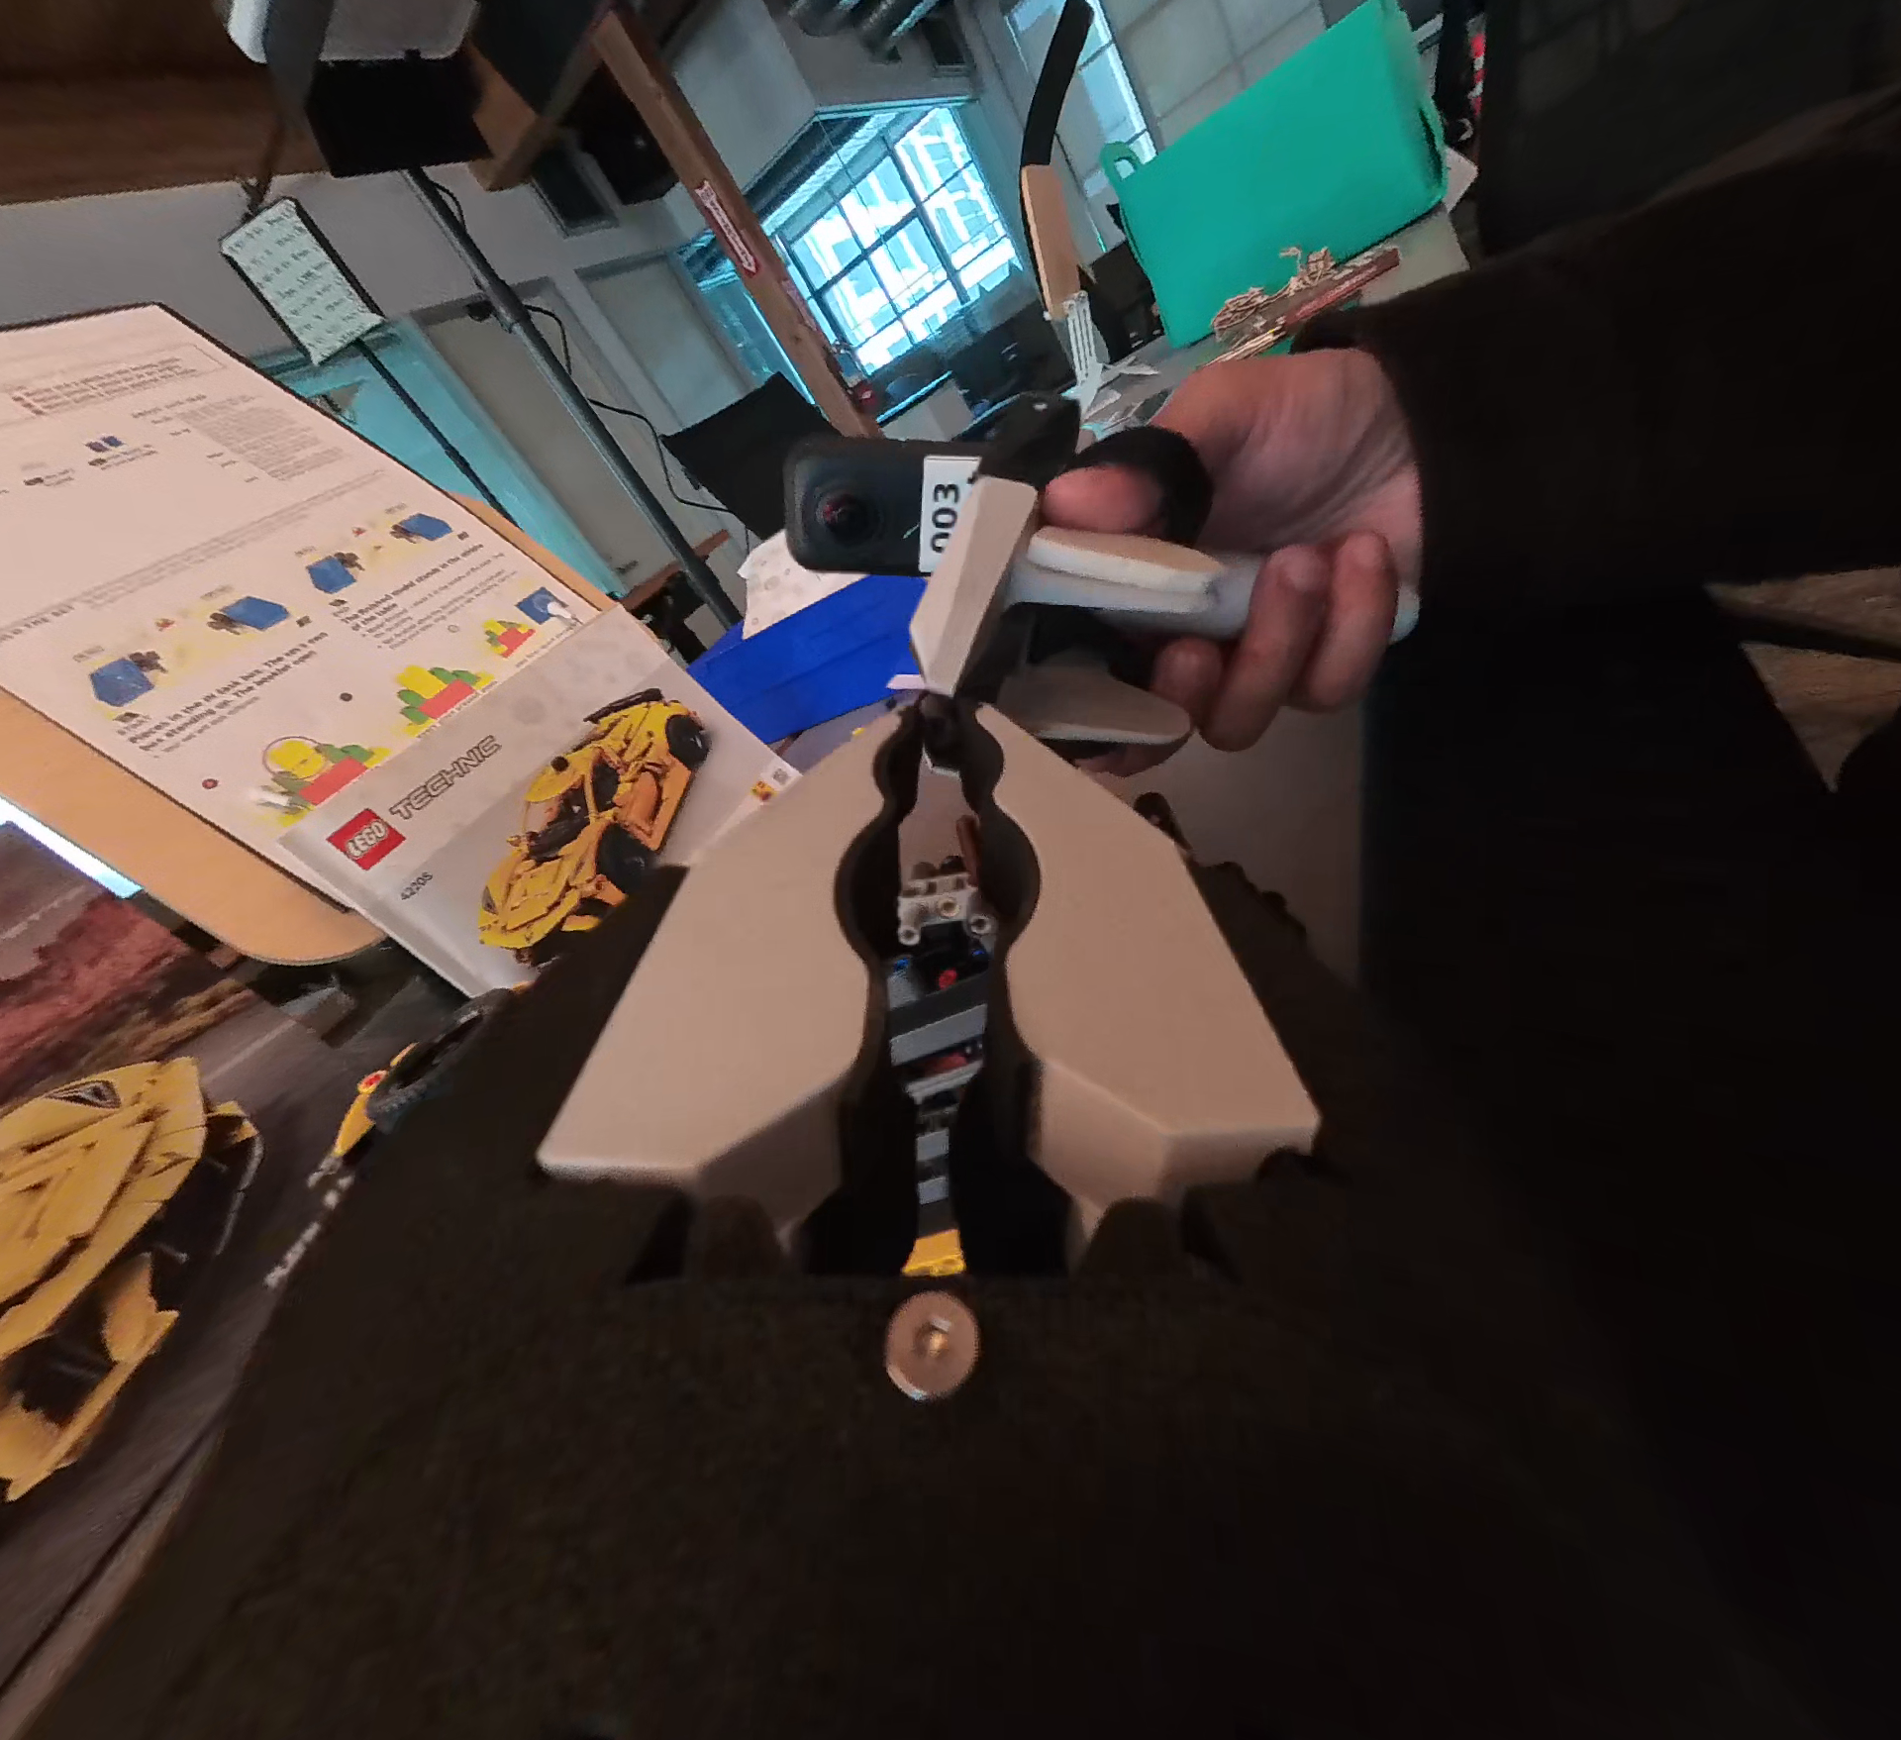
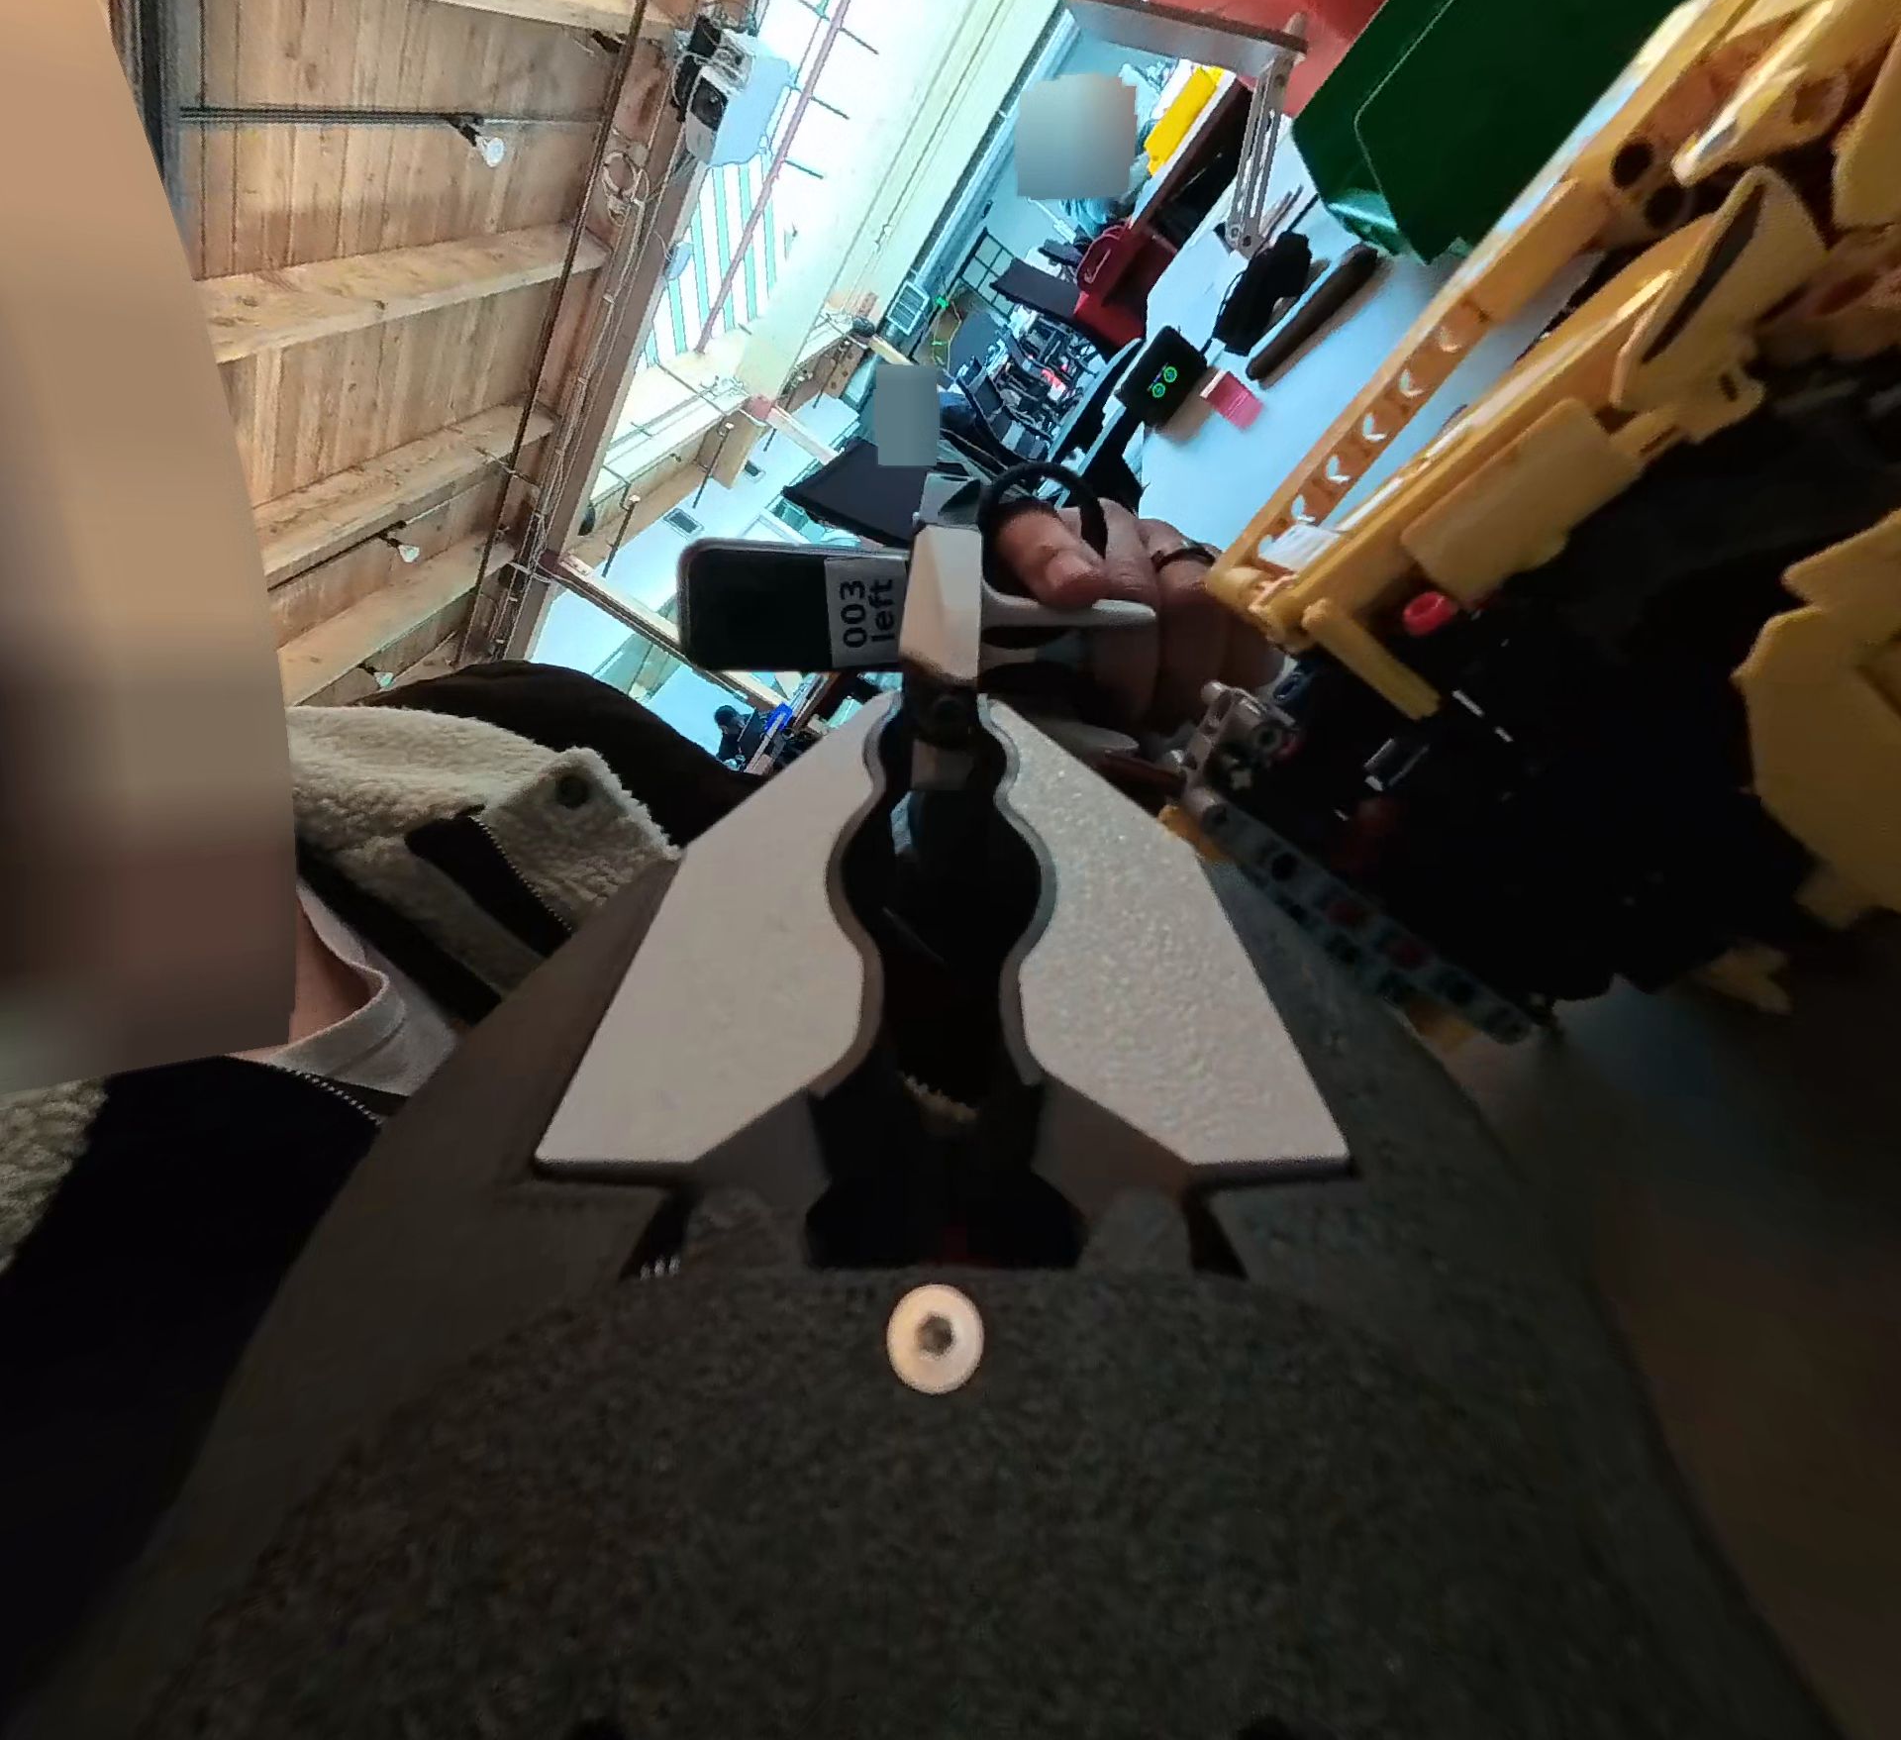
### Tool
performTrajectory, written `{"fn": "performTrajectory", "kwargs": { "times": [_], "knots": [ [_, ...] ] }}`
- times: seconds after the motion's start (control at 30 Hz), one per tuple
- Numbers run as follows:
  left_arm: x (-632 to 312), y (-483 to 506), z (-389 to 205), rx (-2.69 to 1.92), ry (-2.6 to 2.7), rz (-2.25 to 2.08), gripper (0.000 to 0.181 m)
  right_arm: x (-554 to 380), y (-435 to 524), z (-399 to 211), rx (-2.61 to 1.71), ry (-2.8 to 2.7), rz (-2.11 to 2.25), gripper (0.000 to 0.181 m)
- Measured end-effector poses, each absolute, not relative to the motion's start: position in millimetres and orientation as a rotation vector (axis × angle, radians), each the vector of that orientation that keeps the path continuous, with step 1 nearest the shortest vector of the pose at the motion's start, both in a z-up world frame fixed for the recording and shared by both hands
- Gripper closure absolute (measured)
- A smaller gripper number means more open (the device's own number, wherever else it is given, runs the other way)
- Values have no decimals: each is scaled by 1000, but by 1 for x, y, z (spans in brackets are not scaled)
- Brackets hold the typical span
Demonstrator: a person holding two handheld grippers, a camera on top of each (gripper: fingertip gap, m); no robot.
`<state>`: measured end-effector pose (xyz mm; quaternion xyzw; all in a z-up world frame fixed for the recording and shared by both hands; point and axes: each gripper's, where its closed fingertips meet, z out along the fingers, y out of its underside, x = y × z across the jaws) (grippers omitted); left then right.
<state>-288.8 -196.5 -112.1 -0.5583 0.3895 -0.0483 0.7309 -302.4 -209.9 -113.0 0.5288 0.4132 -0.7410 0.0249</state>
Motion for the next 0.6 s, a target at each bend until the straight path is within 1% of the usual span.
{"fn": "performTrajectory", "kwargs": {
  "times": [0.23, 0.4, 0.47, 0.53, 0.57, 0.6],
  "knots": [
    [-286, -198, -113, -1207, 887, -70, 174, -300, -209, -114, 1578, 1199, -2302, 174],
    [-287, -192, -122, -1259, 895, -41, 174, -300, -203, -123, 1645, 1214, -2270, 175],
    [-296, -186, -128, -1360, 838, -62, 175, -298, -179, -125, 1822, 1301, -2286, 175],
    [-309, -182, -124, -1424, 744, -103, 174, -276, -128, -120, 2097, 1394, -2299, 175],
    [-315, -181, -119, -1432, 688, -147, 174, -255, -88, -123, 2381, 1470, -2222, 175],
    [-319, -180, -116, -1439, 639, -202, 174, -225, -39, -130, 2757, 1553, -2032, 175]
  ]
}}
